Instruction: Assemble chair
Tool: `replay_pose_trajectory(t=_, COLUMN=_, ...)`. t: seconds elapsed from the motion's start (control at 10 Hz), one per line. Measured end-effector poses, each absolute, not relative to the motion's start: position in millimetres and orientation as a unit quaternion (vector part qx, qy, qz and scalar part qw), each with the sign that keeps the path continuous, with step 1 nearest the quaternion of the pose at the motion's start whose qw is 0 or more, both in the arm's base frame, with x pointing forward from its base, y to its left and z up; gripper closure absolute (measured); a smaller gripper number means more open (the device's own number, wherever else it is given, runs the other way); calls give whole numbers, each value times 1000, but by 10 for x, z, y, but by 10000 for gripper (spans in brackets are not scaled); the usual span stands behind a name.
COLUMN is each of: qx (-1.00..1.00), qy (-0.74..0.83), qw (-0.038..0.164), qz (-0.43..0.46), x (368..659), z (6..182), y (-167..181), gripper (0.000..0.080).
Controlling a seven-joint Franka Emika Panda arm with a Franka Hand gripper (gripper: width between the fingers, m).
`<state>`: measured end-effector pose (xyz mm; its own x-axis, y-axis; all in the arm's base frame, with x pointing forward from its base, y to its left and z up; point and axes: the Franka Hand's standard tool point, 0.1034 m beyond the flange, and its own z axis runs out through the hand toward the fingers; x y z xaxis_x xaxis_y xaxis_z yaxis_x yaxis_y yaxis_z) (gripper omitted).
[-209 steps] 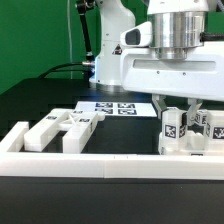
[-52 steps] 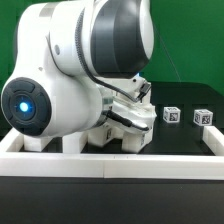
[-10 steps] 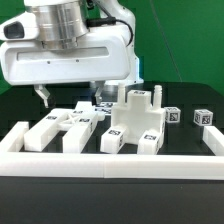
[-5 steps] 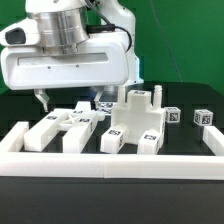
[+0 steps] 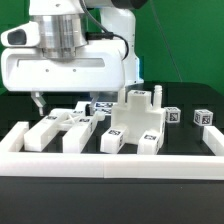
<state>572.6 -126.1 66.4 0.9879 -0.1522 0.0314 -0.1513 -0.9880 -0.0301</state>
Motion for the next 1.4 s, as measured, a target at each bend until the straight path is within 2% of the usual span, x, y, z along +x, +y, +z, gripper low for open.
replay_pose_trajectory(t=0.1, qx=-995, qy=81, qw=4, qz=-49, x=5706, z=671, y=-1278, gripper=151)
replay_pose_trajectory(t=0.2, qx=-996, qy=82, qw=9, qz=-39, x=5640, z=646, y=-1228, gripper=151)
replay_pose_trajectory(t=0.8, qx=-996, qy=79, qw=7, qz=-36, x=5568, z=562, y=-1177, gripper=151)
replay_pose_trajectory(t=1.4, qx=-997, qy=72, qw=6, qz=-20, x=5424, z=331, y=-1073, gripper=151)
